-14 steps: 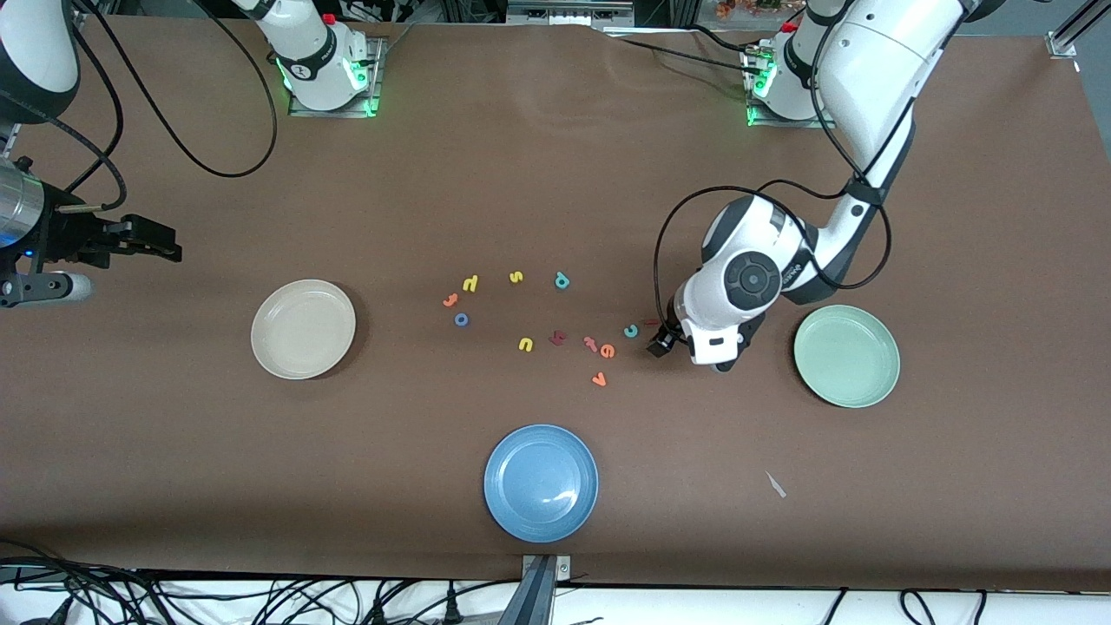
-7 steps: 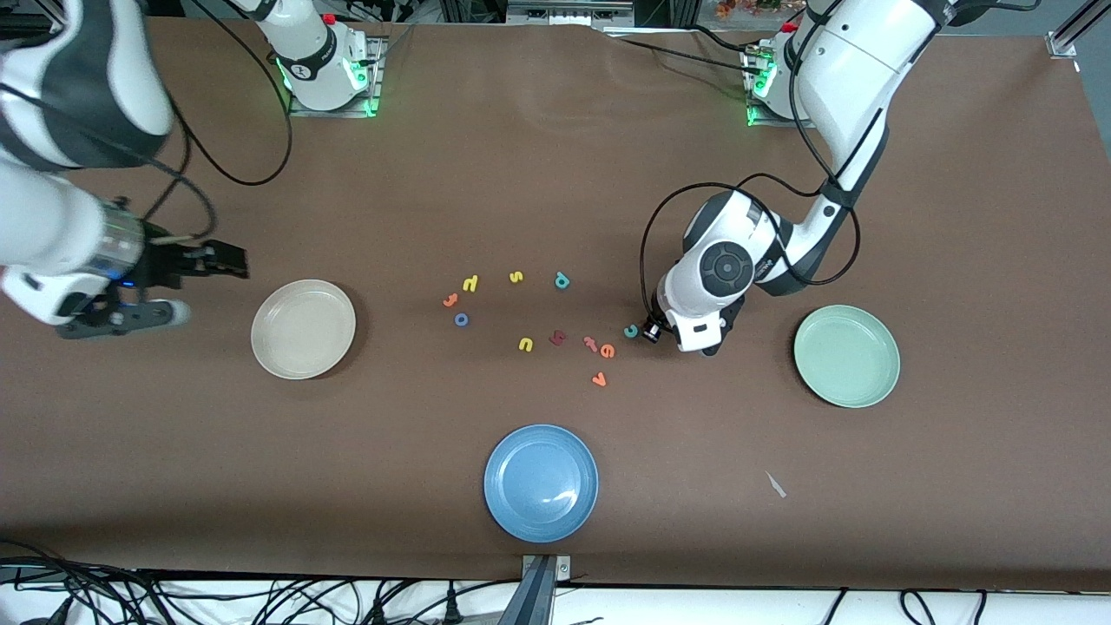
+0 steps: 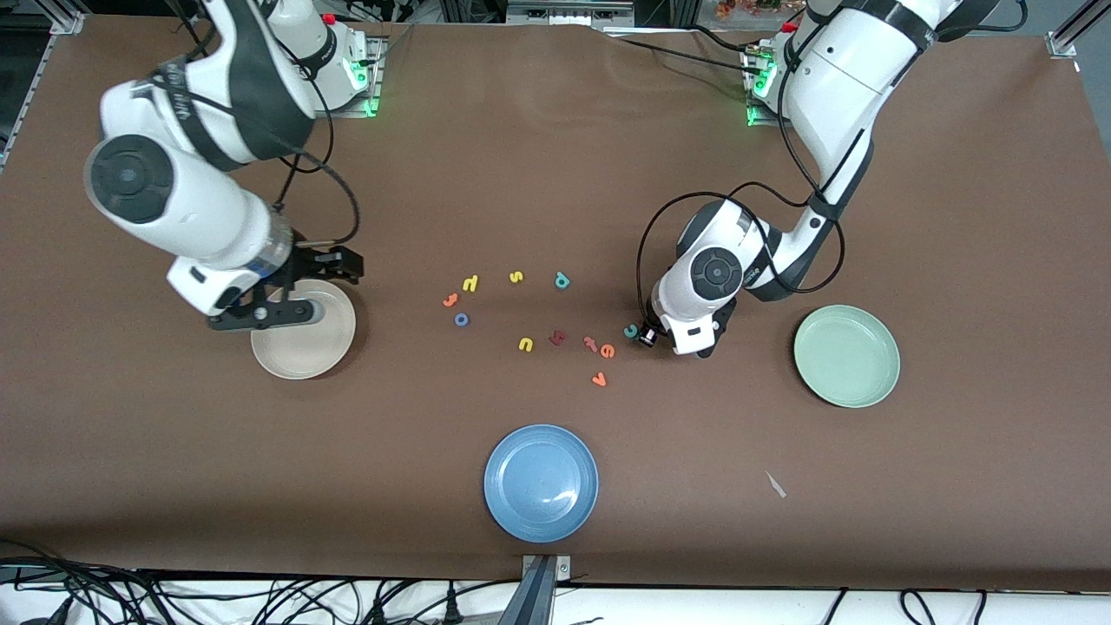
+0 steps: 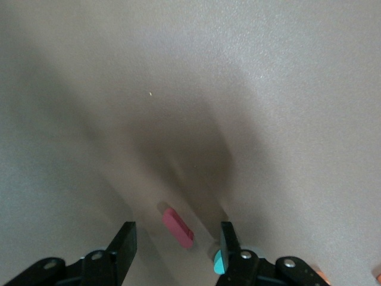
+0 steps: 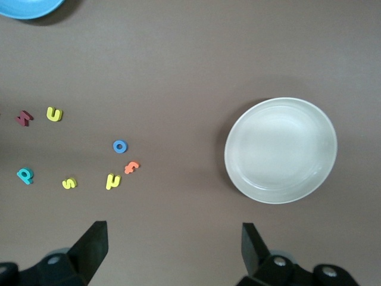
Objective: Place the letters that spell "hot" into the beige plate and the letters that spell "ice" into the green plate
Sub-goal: 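Grasp the pink letter with the left gripper while the right gripper reaches the letters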
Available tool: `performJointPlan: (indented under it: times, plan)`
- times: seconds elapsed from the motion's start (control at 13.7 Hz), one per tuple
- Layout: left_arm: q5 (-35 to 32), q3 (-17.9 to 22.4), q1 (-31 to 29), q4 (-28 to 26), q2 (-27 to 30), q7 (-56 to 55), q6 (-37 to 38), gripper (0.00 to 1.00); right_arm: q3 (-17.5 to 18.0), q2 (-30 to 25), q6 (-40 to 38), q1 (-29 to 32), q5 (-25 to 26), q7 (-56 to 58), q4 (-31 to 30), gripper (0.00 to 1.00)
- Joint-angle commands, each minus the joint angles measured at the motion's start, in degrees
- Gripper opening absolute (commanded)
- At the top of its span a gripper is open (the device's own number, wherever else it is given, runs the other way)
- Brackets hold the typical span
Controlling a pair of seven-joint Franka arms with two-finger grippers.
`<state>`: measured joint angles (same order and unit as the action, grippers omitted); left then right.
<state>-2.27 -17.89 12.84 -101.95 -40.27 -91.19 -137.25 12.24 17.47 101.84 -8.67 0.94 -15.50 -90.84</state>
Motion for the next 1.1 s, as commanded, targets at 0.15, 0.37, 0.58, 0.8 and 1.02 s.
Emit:
performJointPlan:
  times: [0.15,0.37,0.58,0.8,1.02]
  plan:
    - [-1.69,0.58,0.52,0.43,-0.16,-1.54,-0.39,0.45,1.56,-0.69,1.6,0.41,1.08,-3.39,-2.93,0.99]
    - [-3.0,0.66,0.44,0.44,-0.25,-1.54,-0.39,0.3,1.39,-0.77,1.96,0.41,0.47,-2.96,-3.63,0.99]
    - [-3.44,0.66,0.44,0.52,-0.25,-1.37,-0.39,0.08,1.56,-0.34,4.22,0.06,0.64,-3.3,-4.08,0.99]
    - [-5.55,0.66,-0.09,0.87,0.19,-0.75,0.05,0.0,4.53,1.68,13.79,0.06,0.47,-3.57,-7.93,0.99]
    - [-5.56,0.58,-2.36,1.58,3.25,4.32,0.49,0.0,8.66,6.42,22.67,-0.29,1.26,-11.98,-8.56,0.99]
